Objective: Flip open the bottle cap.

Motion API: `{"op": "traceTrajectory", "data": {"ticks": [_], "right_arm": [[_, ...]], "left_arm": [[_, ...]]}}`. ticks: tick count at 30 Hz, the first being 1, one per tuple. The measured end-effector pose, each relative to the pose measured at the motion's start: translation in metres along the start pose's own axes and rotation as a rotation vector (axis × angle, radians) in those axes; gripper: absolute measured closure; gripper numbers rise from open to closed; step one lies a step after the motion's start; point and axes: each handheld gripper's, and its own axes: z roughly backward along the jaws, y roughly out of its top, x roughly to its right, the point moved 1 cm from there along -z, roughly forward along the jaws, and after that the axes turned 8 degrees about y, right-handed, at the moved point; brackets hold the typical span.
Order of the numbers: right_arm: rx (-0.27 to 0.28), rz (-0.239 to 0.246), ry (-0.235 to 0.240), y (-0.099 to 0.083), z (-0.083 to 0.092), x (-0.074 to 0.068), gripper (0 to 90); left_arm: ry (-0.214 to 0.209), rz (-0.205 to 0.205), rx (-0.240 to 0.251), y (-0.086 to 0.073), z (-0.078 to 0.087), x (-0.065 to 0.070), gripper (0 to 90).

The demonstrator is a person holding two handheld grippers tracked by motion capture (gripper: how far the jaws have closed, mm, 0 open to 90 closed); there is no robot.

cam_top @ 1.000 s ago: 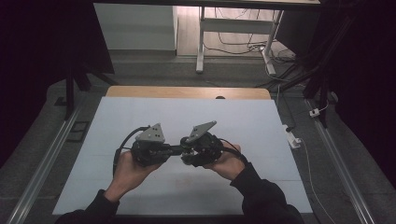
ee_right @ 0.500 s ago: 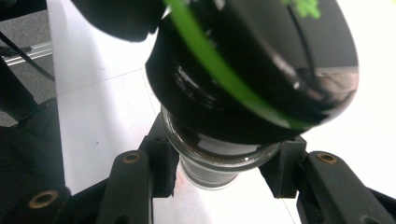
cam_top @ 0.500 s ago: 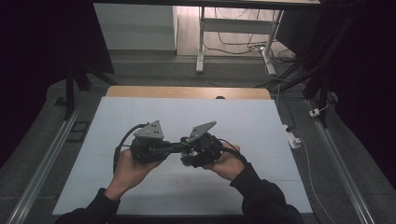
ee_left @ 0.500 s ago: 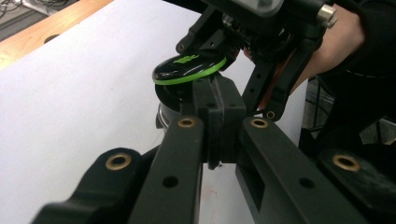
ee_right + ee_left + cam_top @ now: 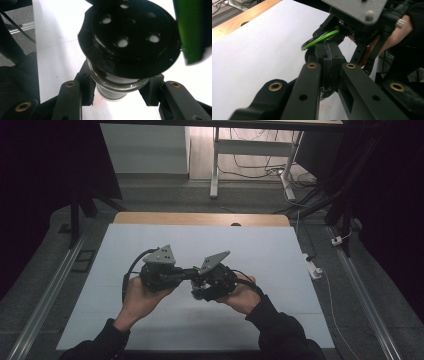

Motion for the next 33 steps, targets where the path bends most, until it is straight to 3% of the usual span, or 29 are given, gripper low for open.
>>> {"op": "traceTrajectory", "data": {"ticks": [10,20,33], "right_arm": [[-0.022,0.039,0.003,0.001,-0.003,-0.005,53.3],[-0.011,0.028,-0.007,0.0,-0.003,-0.004,53.3],[0.01,0.016,-0.013,0.0,0.002,-0.002,53.2]], "left_arm": [[0.03,0.019,0.003,0.003,-0.003,-0.007,89.1],[0.029,0.013,0.008,0.002,0.003,-0.008,88.5],[0.055,0.01,0.007,-0.005,0.009,-0.009,62.8]]}}
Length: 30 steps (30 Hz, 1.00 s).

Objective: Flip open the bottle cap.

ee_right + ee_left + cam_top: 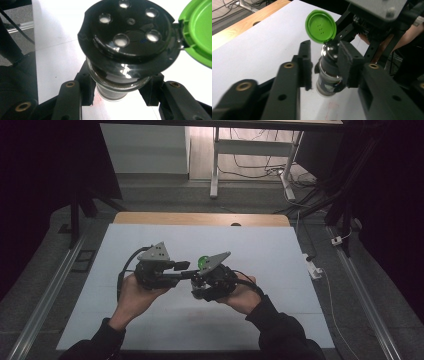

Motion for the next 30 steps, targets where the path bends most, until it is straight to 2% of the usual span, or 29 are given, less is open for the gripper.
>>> {"op": "traceTrajectory", "data": {"ticks": [6,13,18,22,30], "right_arm": [[0.01,-0.012,-0.003,-0.001,0.002,0.001,53.2],[0.016,-0.012,-0.009,-0.001,0.004,0.003,53.2],[0.022,-0.015,-0.013,-0.001,0.006,0.003,53.2],[0.026,-0.015,-0.016,-0.001,0.007,0.003,53.2],[0.031,-0.02,-0.019,-0.001,0.008,0.005,53.2]], "left_arm": [[0.017,0.003,-0.011,-0.005,0.004,0.0,52.9],[0.016,0.029,-0.018,-0.015,0.013,0.001,40.8],[0.034,0.041,-0.011,-0.027,0.021,0.003,30.6],[0.026,0.056,-0.003,-0.038,0.029,0.003,24.2],[0.045,0.095,-0.001,-0.059,0.046,0.005,16.7]]}}
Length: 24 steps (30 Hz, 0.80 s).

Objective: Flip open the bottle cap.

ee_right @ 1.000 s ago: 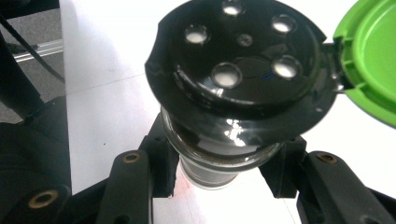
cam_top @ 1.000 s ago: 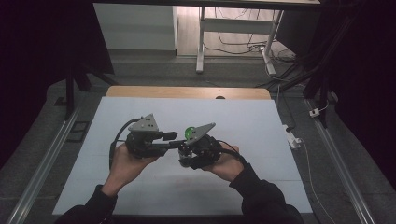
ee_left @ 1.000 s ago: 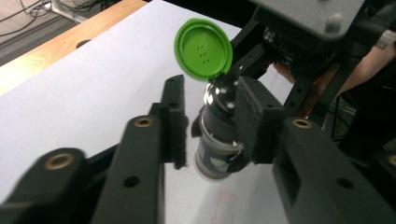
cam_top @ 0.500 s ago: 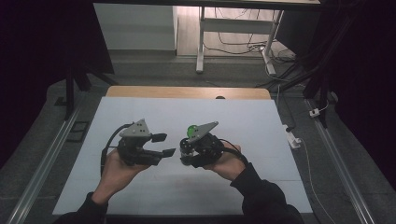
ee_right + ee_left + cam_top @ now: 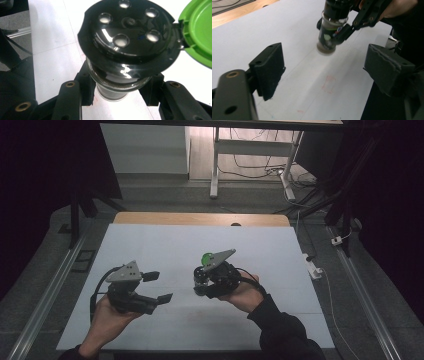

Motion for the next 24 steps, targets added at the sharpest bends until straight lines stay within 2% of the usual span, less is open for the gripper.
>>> {"op": "traceTrajectory", "data": {"ticks": [7,12,13,18,24], "right_arm": [[-0.001,-0.005,-0.003,0.0,0.0,0.001,53.1],[0.0,-0.011,-0.006,-0.001,0.0,0.002,53.2],[-0.001,-0.009,-0.007,-0.001,0.0,0.002,53.2],[-0.002,-0.006,-0.011,-0.001,0.0,0.003,53.2],[-0.002,-0.008,-0.016,-0.002,0.001,0.005,53.2]], "left_arm": [[0.041,0.04,-0.002,-0.023,0.015,-0.004,13.2],[0.049,0.069,-0.006,-0.035,0.022,-0.007,9.7],[0.065,0.074,-0.013,-0.041,0.025,-0.007,9.0],[0.084,0.093,-0.022,-0.053,0.03,-0.008,5.5],[0.108,0.122,-0.053,-0.078,0.037,-0.011,1.6]]}}
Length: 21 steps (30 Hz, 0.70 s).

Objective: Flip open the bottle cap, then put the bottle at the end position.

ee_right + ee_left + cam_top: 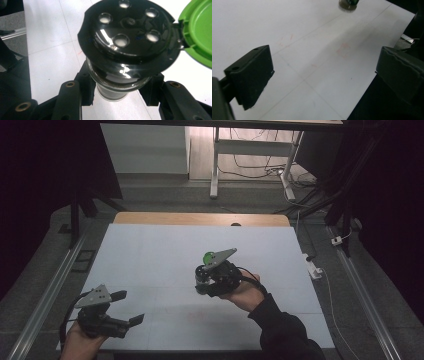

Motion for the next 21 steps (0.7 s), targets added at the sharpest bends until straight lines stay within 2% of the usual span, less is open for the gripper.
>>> {"op": "traceTrajectory", "data": {"ticks": [11,18,21], "right_arm": [[-0.004,-0.014,-0.011,-0.002,0.001,0.002,53.1],[0.0,-0.014,-0.009,-0.002,0.001,0.004,53.2],[-0.001,-0.023,-0.009,-0.002,0.001,0.006,53.1]], "left_arm": [[0.052,0.037,-0.045,-0.03,0.008,-0.009,0.0],[0.069,0.036,-0.081,-0.037,0.006,-0.011,0.0],[0.07,0.041,-0.079,-0.038,0.008,-0.013,0.0]]}}
